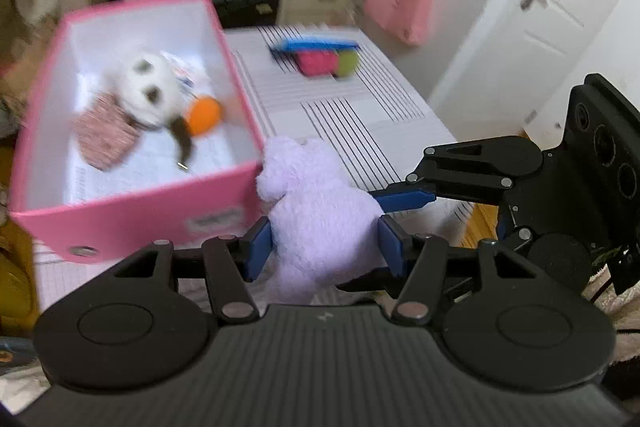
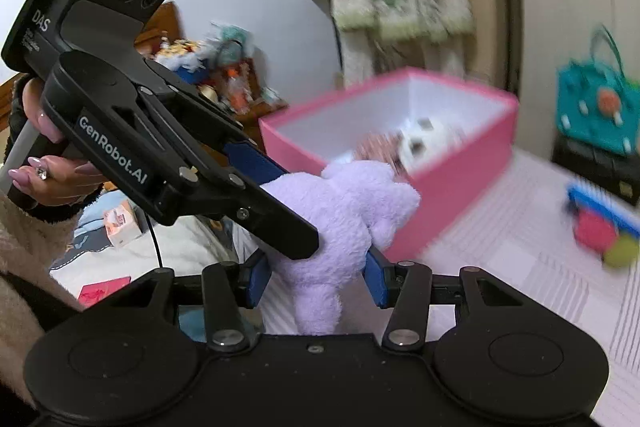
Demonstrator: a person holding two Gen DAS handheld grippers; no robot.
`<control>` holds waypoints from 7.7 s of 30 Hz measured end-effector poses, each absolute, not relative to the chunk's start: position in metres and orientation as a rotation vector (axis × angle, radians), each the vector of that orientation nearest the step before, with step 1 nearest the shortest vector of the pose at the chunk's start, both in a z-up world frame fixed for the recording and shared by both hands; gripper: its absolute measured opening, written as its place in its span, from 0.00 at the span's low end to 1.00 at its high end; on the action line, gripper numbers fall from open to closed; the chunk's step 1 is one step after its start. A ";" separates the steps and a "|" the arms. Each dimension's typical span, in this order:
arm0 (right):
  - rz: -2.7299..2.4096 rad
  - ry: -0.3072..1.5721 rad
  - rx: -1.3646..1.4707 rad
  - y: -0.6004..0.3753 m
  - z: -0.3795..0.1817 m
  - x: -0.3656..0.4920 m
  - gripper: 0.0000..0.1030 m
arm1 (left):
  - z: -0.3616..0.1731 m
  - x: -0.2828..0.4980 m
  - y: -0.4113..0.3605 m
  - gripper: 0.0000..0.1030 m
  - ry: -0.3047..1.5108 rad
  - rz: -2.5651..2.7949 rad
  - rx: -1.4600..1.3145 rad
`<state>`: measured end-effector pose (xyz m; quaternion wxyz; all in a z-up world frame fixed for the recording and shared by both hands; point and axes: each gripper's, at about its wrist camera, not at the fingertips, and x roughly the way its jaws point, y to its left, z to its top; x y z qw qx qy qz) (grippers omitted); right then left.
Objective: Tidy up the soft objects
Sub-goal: 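Lift the lilac plush with both tools and carry it over the box, then lower the lilac plush into the box and open both tools, then withdraw both open tools from the box toward the pink ball and green sponge, then close the left tool on the pink ball while the right tool closes on the green sponge, then carry the pink ball in the left tool and green sponge in the right tool over the box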
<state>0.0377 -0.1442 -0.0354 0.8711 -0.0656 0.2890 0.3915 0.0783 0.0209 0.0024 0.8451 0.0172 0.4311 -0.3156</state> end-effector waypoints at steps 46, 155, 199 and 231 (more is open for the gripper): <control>0.913 0.944 -0.379 -0.038 -0.045 0.221 0.60 | -0.007 0.222 0.105 0.65 0.971 -0.439 0.101; 0.431 0.553 -0.264 -0.337 -0.136 0.239 0.53 | -0.124 0.293 -0.190 0.52 0.731 -0.370 -0.267; 0.455 0.604 -0.247 -0.336 -0.133 0.179 0.63 | -0.118 0.232 -0.170 0.40 0.806 -0.442 -0.119; 0.334 0.603 -0.089 -0.351 -0.126 0.151 0.48 | -0.109 0.198 -0.161 0.57 0.816 -0.486 -0.038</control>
